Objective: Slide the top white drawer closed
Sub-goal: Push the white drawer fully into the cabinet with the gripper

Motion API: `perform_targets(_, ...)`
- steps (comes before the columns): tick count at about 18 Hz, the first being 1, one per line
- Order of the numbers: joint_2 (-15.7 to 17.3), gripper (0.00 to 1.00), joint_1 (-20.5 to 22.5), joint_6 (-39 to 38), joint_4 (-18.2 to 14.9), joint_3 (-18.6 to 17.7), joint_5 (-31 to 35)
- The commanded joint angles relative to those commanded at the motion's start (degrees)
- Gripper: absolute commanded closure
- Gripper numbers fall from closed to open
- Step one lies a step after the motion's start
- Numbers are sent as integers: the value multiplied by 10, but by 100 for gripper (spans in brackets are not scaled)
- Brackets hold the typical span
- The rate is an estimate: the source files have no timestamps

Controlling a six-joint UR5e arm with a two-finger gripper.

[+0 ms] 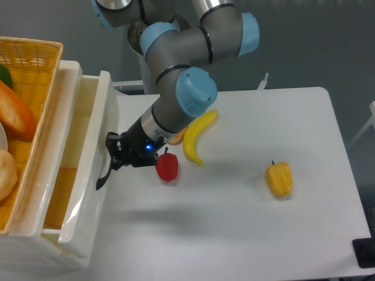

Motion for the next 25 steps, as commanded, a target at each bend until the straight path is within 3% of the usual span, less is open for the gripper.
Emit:
perform_targets(3,-3,100,-11,-12,12,3,0)
perform_targets(17,-29,100,-32,-50,13,39,0)
perform_targets(20,-29,100,-32,-46,39,40,0)
perform_targets(21,-30,99,-31,-43,41,40,0)
perform_targets(22,-30,83,-29,-42,42,40,2)
perform_targets(24,-27,67,-21,-40,43,39,7)
perform_targets(25,-26,66,-10,-40,42,39,13)
